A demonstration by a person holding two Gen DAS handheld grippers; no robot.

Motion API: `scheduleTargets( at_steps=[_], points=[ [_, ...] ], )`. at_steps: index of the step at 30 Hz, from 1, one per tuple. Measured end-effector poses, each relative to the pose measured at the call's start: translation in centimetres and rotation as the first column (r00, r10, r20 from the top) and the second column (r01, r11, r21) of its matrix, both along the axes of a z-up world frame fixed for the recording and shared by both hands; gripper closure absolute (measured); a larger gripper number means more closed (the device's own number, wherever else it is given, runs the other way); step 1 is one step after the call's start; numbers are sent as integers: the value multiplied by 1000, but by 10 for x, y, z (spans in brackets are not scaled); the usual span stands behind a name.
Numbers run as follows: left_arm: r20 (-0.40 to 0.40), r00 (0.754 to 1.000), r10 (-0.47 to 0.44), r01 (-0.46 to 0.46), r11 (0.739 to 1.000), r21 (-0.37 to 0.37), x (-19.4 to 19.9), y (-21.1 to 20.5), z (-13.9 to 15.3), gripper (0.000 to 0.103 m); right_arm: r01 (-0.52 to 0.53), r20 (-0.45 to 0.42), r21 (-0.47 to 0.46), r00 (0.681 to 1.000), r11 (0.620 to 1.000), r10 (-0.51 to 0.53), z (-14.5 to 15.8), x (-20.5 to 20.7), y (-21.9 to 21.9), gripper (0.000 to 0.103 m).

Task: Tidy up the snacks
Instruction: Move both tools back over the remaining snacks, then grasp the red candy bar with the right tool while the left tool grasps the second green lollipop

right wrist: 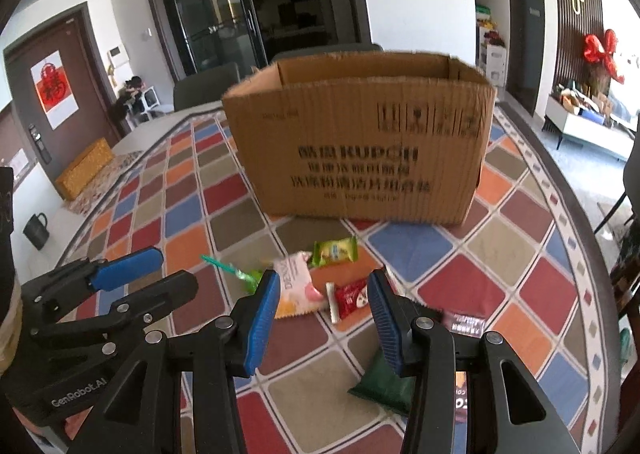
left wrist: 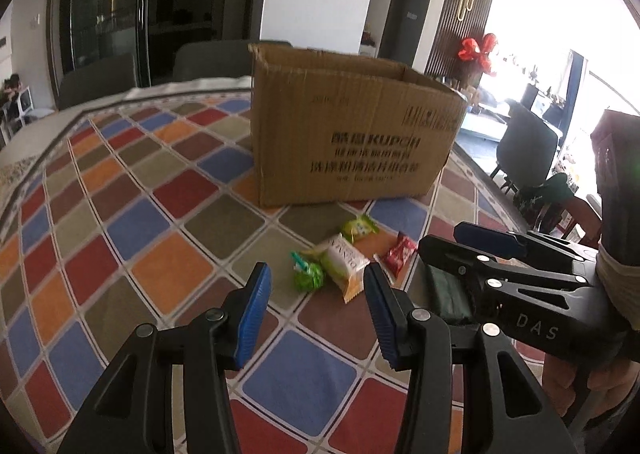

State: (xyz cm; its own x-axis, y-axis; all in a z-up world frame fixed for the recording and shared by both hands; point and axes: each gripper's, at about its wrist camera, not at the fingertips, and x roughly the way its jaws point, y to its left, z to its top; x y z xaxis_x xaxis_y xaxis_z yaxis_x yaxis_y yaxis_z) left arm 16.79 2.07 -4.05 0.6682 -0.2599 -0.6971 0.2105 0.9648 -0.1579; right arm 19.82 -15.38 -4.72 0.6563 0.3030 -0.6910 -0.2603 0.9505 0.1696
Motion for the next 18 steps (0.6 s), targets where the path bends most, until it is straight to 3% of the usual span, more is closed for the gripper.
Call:
scheduleTargets(
  at_steps=[18],
  points=[
    [-86, 996, -29, 27, 999, -27, 34, -5, -44, 57, 72, -154, 44, 986, 996, -64, -48, 32, -9, 56]
  ],
)
